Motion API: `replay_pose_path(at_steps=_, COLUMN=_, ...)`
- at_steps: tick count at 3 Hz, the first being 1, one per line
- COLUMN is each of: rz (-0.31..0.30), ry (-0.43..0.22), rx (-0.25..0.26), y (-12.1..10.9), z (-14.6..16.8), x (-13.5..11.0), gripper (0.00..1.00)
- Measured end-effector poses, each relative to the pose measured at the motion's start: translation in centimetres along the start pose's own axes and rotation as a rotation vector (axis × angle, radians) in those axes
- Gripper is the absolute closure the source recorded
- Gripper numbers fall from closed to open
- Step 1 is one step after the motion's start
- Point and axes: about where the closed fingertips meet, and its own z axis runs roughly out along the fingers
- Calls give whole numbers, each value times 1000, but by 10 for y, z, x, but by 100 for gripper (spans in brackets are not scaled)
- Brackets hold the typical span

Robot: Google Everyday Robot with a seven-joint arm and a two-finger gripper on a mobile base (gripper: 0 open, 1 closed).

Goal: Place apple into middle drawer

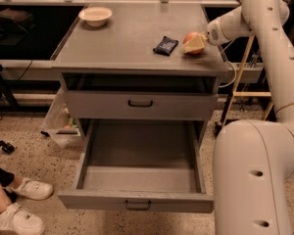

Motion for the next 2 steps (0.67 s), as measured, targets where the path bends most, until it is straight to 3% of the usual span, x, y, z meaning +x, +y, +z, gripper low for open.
replay_pose_path(at_steps=1, rz=0, ry=0, rx=0, y=0, z=0, x=0, gripper=65)
replay_pose_path(at_steps=2, rz=5, ry=-15, rx=-96, y=22, z=-16, x=10, gripper=89)
